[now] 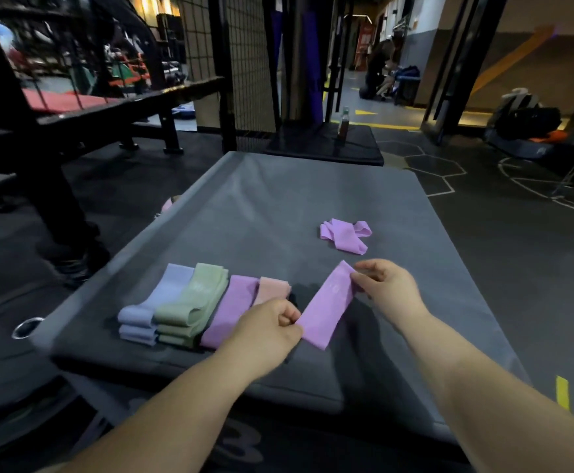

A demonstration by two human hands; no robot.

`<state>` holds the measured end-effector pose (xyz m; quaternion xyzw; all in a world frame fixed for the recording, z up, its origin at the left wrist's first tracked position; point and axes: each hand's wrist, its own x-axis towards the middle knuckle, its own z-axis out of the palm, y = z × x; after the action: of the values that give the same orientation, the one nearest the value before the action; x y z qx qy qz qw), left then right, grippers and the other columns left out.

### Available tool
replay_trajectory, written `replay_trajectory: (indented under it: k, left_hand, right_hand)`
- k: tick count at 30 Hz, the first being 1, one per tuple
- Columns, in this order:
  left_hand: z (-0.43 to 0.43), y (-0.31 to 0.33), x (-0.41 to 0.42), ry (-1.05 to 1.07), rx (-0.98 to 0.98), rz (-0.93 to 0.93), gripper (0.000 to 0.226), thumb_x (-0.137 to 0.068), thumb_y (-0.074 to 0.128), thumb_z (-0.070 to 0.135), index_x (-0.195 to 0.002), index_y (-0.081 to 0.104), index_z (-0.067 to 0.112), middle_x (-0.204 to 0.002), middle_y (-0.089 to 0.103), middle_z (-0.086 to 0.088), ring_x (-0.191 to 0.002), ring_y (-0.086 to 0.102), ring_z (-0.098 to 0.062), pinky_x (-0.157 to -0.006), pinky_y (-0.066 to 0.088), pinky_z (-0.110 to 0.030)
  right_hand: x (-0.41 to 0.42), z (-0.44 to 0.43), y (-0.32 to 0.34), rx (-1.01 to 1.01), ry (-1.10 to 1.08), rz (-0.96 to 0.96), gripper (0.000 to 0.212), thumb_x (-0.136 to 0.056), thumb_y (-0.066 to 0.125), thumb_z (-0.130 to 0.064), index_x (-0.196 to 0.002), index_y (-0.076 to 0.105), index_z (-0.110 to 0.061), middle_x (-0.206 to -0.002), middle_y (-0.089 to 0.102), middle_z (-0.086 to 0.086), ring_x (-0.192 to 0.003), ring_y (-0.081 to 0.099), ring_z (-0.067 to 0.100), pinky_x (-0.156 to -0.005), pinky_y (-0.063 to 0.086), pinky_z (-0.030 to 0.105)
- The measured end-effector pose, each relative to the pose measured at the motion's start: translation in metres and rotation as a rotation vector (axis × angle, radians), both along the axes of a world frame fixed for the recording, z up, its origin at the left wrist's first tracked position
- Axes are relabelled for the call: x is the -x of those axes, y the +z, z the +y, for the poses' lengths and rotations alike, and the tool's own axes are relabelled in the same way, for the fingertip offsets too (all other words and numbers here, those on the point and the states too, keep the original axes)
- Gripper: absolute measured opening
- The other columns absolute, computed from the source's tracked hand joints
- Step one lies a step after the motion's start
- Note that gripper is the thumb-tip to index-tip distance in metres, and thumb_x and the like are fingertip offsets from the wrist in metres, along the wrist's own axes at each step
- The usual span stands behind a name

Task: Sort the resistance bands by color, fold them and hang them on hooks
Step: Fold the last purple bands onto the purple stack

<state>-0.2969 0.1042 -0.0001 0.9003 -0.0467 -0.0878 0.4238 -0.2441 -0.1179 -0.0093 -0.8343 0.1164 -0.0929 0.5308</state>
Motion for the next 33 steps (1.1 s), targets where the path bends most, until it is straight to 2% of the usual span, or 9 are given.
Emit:
replay_trajectory:
  k: [3, 7, 10, 14, 18, 23, 26, 30, 33]
  left_hand:
    - [0.030, 0.003, 0.005, 0.077, 0.144, -0.012, 0.009, -0.084, 0.065, 0.020, -0.084, 0.059, 0.027, -0.073, 0.067, 0.012, -0.064, 0.058, -0.010, -0.069, 0.050, -0.029]
    - [0.050, 0.014, 0.009, 0.124, 0.445, 0.020, 0.013, -0.085, 0.066, 0.010, -0.091, 0.060, 0.019, -0.065, 0.062, 0.010, -0.051, 0.052, -0.004, -0.051, 0.038, -0.021]
    - [0.057, 0.014, 0.004, 0.167, 0.515, 0.053, 0.016, -0.084, 0.068, 0.011, -0.092, 0.059, 0.021, -0.070, 0.061, 0.008, -0.048, 0.049, -0.002, -0.053, 0.037, -0.023]
    - [0.070, 0.010, -0.001, 0.226, 0.387, 0.018, 0.015, -0.079, 0.070, 0.022, -0.088, 0.058, 0.023, -0.073, 0.062, 0.006, -0.062, 0.052, -0.011, -0.065, 0.040, -0.028]
    - [0.090, 0.002, -0.002, 0.326, 0.125, -0.095, 0.013, -0.082, 0.067, 0.022, -0.080, 0.054, 0.023, -0.069, 0.062, 0.008, -0.063, 0.052, -0.008, -0.059, 0.038, -0.023]
    - [0.105, -0.008, 0.000, 0.411, -0.033, -0.089, 0.021, -0.083, 0.064, 0.024, -0.076, 0.045, 0.021, -0.075, 0.058, 0.004, -0.065, 0.051, -0.015, -0.054, 0.036, -0.023]
    - [0.109, -0.014, 0.003, 0.435, -0.052, -0.073, 0.024, -0.082, 0.063, 0.023, -0.077, 0.040, 0.022, -0.075, 0.056, 0.004, -0.064, 0.051, -0.017, -0.057, 0.039, -0.027]
    - [0.112, -0.020, 0.005, 0.438, -0.098, -0.048, 0.025, -0.082, 0.064, 0.027, -0.086, 0.039, 0.023, -0.080, 0.064, 0.003, -0.072, 0.060, -0.019, -0.063, 0.046, -0.029]
    - [0.112, -0.023, 0.006, 0.439, -0.112, -0.052, 0.027, -0.082, 0.064, 0.028, -0.090, 0.038, 0.024, -0.081, 0.064, 0.003, -0.072, 0.060, -0.019, -0.061, 0.045, -0.030]
  right_hand:
    - [-0.015, 0.040, 0.005, 0.060, 0.041, -0.004, 0.013, -0.087, 0.070, -0.013, -0.100, 0.072, -0.012, -0.081, 0.070, -0.005, -0.055, 0.058, -0.003, -0.060, 0.043, 0.012]
    - [-0.030, 0.086, 0.016, 0.120, 0.104, -0.020, 0.008, -0.086, 0.068, -0.015, -0.088, 0.071, -0.022, -0.076, 0.070, -0.009, -0.067, 0.062, 0.006, -0.068, 0.047, 0.020]
    - [-0.038, 0.107, 0.020, 0.143, 0.095, -0.033, 0.010, -0.085, 0.068, -0.015, -0.083, 0.069, -0.024, -0.078, 0.070, -0.010, -0.074, 0.064, 0.011, -0.076, 0.050, 0.025]
    - [-0.048, 0.121, 0.023, 0.222, 0.112, 0.007, 0.009, -0.085, 0.066, -0.017, -0.085, 0.067, -0.026, -0.082, 0.071, -0.007, -0.082, 0.065, 0.014, -0.080, 0.051, 0.026]
    - [-0.056, 0.137, 0.021, 0.301, 0.152, 0.037, 0.011, -0.085, 0.065, -0.018, -0.080, 0.064, -0.028, -0.078, 0.067, -0.009, -0.081, 0.062, 0.012, -0.071, 0.042, 0.021]
    - [-0.058, 0.157, 0.011, 0.402, 0.237, 0.071, 0.013, -0.087, 0.061, -0.018, -0.082, 0.065, -0.029, -0.080, 0.067, -0.007, -0.079, 0.061, 0.012, -0.057, 0.038, 0.013]
    - [-0.059, 0.165, 0.007, 0.464, 0.250, 0.095, 0.014, -0.087, 0.057, -0.018, -0.086, 0.065, -0.030, -0.091, 0.069, -0.006, -0.089, 0.063, 0.015, -0.068, 0.042, 0.021]
    - [-0.061, 0.171, 0.004, 0.559, 0.245, 0.140, 0.019, -0.085, 0.054, -0.019, -0.082, 0.061, -0.036, -0.101, 0.070, -0.009, -0.097, 0.062, 0.018, -0.081, 0.049, 0.027]
    - [-0.063, 0.173, 0.001, 0.589, 0.245, 0.142, 0.022, -0.084, 0.052, -0.017, -0.086, 0.064, -0.035, -0.103, 0.070, -0.009, -0.098, 0.062, 0.019, -0.081, 0.048, 0.027]
